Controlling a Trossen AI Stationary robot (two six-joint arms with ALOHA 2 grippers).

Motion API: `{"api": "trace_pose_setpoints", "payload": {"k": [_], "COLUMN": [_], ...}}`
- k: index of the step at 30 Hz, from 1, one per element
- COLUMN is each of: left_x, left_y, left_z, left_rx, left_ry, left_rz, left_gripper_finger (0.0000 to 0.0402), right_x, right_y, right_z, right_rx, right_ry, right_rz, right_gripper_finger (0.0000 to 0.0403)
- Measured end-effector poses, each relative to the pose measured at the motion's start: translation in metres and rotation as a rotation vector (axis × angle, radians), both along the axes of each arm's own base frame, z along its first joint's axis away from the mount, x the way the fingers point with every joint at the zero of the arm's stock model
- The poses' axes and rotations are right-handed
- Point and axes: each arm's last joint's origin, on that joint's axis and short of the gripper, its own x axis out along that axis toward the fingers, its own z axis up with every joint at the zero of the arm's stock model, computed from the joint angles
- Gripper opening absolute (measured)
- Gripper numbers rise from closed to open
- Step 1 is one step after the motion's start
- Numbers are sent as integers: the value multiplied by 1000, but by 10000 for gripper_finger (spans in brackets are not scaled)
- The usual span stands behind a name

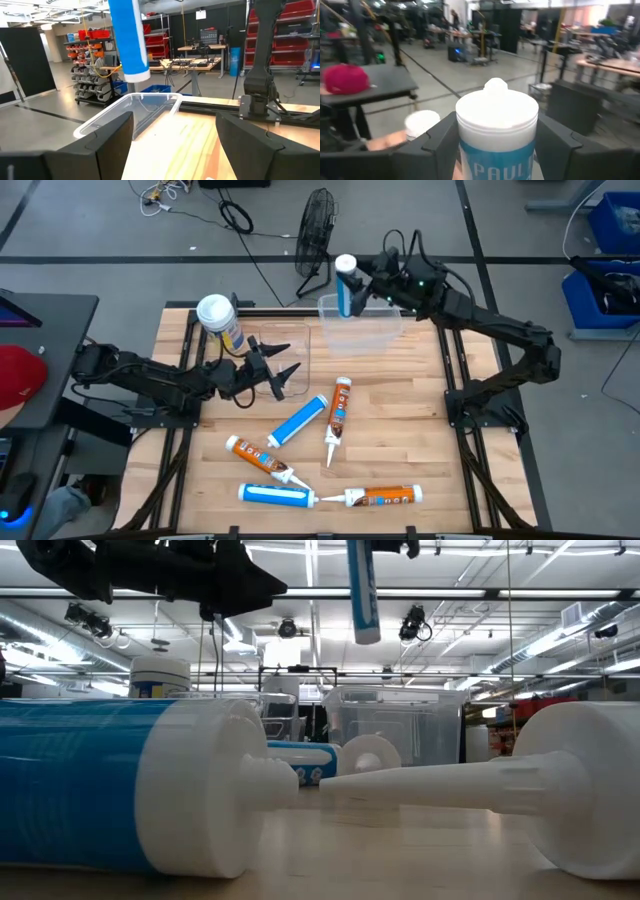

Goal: Pick & place silicon tubes, Sealant and Lysol wipes
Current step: Put the right blue sealant into the white bin

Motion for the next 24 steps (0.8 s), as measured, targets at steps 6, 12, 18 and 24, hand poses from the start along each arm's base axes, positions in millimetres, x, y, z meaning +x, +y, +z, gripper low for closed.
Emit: {"api": "trace_pose_setpoints", "payload": {"k": [6, 12, 18, 24], "left_x": [0, 0, 0, 0], "left_y": [0, 0, 0, 0], "left_z": [-1, -2, -3, -3], "left_rx": [-1, -1, -1, -2], "left_ry": [9, 25, 26, 31], "left_rz": [8, 8, 8, 7], "left_gripper_finger": [289, 289, 289, 289], "right_x": [-6, -10, -22, -38], "right_y": [-9, -15, -22, -25], "right_z": [-4, -25, -64, -110], "right_rx": [26, 48, 54, 59], "right_ry": [16, 19, -91, -141], "right_rz": [-43, -69, -106, -213], "right_gripper_finger": [210, 210, 210, 210]}}
